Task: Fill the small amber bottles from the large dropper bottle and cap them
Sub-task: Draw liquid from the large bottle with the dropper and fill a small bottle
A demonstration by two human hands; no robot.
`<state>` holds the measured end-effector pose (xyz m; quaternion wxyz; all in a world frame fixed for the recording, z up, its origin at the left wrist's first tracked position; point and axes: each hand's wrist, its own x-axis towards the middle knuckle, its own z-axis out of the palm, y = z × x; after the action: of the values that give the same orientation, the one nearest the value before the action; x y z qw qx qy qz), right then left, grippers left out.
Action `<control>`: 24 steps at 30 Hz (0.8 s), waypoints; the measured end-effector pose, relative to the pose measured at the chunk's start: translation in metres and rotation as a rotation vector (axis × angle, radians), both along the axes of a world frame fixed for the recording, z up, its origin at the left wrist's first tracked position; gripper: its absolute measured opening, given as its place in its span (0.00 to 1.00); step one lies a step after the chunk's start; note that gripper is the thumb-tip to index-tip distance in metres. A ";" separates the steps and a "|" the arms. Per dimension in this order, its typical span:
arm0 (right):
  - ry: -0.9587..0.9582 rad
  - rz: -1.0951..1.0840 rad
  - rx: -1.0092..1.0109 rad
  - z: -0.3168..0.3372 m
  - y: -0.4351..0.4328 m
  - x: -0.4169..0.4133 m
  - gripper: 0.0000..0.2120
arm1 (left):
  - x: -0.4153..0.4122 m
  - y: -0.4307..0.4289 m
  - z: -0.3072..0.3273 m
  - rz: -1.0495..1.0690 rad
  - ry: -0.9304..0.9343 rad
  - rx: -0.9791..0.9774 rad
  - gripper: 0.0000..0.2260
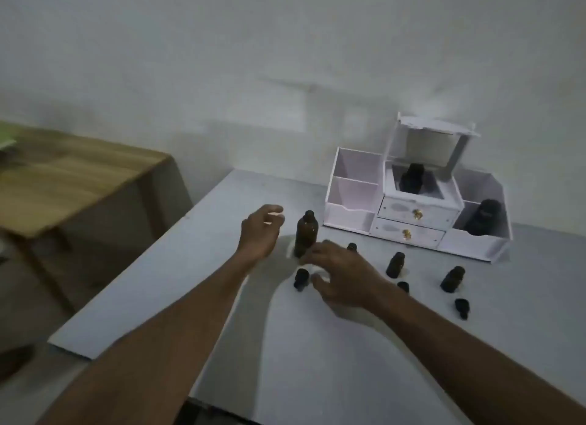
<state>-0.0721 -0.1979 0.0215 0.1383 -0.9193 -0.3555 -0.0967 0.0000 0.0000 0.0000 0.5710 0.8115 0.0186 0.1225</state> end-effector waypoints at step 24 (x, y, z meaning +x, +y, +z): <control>-0.163 -0.313 1.169 0.052 -0.006 0.043 0.06 | -0.005 -0.056 -0.027 -0.082 -0.065 -0.365 0.09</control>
<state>-0.0295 -0.2039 0.0732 0.5765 -0.7222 -0.1137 -0.3650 -0.0053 -0.0562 -0.0275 0.7135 0.6902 -0.0111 0.1199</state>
